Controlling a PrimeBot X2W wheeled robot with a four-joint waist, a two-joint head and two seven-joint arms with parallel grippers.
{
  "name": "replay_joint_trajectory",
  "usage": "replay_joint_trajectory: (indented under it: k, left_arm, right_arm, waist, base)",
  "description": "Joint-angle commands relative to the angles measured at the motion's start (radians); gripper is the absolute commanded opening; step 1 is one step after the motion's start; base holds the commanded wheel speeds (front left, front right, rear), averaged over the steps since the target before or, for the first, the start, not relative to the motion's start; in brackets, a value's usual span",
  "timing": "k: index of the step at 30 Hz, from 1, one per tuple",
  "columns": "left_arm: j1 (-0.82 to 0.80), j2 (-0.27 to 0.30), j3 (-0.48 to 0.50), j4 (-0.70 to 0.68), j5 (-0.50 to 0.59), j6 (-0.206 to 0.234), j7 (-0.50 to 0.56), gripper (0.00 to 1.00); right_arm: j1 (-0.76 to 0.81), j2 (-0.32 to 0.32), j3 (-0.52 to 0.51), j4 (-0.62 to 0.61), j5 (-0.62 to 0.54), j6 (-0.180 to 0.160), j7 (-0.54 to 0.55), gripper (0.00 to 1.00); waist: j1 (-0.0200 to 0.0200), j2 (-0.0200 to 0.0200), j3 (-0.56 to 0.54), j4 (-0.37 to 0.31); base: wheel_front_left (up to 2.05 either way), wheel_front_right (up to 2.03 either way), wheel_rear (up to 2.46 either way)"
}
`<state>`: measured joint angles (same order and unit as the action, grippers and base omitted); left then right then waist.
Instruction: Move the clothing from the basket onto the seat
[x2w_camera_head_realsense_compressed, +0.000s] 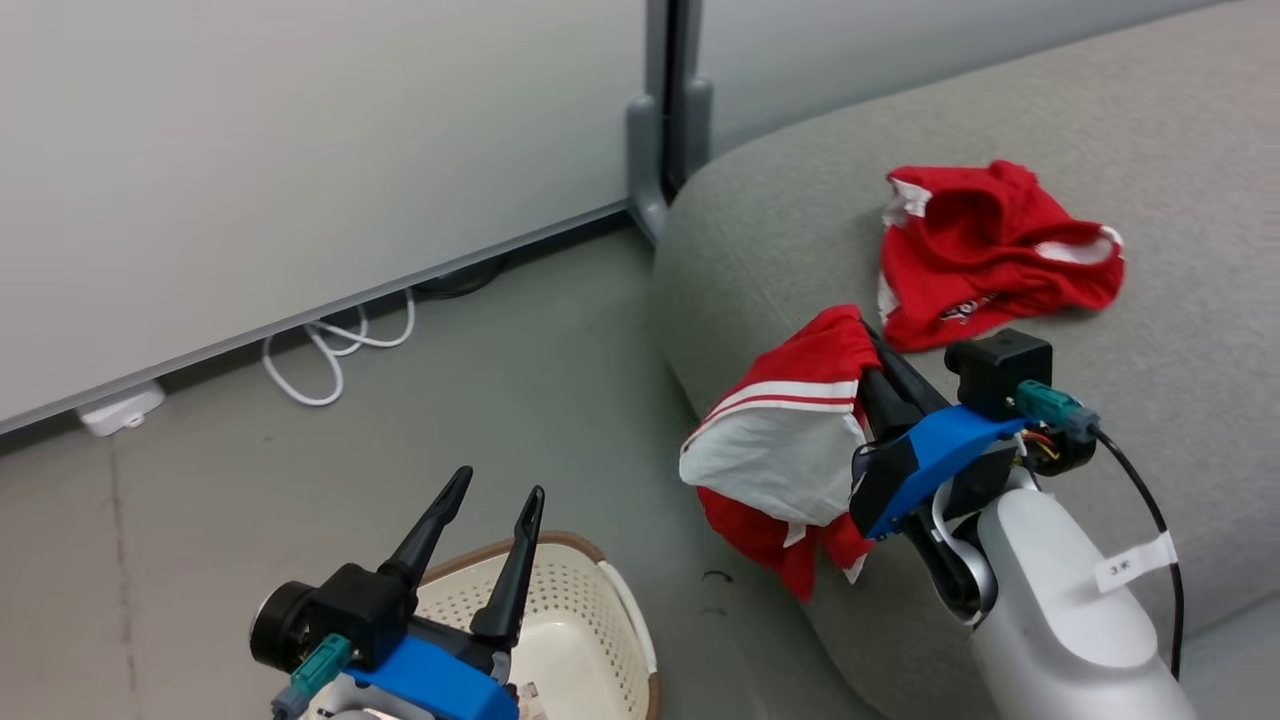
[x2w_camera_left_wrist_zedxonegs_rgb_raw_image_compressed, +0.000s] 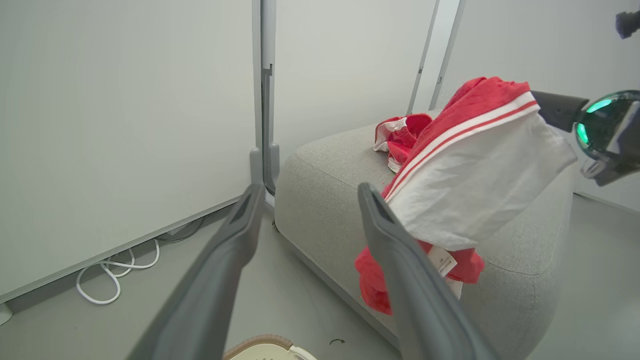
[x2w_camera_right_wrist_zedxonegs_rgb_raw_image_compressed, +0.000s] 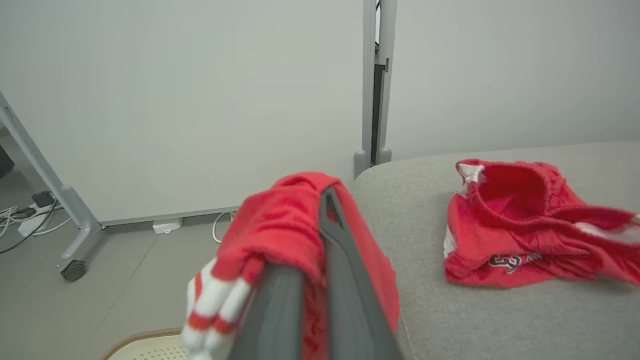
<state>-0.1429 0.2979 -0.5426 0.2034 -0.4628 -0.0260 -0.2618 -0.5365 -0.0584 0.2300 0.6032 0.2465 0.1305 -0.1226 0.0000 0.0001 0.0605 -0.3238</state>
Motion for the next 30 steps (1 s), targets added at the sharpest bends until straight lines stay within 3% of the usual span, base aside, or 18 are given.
replay_joint_trajectory:
  k: [1, 14, 30]
  left_arm:
    - [0.006, -0.005, 0.011, 0.005, 0.014, -0.008, -0.005, 1.0]
    - [-0.008, -0.033, 0.055, 0.049, 0.089, -0.052, -0.005, 1.0]
    - [-0.019, -0.055, 0.07, 0.068, 0.117, -0.081, -0.005, 1.0]
  right_arm:
    - [0.017, -0.003, -0.009, -0.023, -0.004, 0.001, 0.007, 0.0]
    - [0.113, 0.004, -0.067, -0.17, -0.021, 0.001, 0.067, 0.0]
    - [0.124, 0.008, -0.117, -0.23, 0.002, 0.001, 0.091, 0.0]
  waist:
    - [0.0, -0.0001, 0.016, -0.043]
    - [0.0, -0.0001, 0.043, -0.166]
    - [0.0, -0.0001, 0.055, -0.159]
  base:
    - [0.0, 0.0, 0.0]
    - [0.0, 0.0, 0.0]
    - [0.0, 0.0, 0.0]
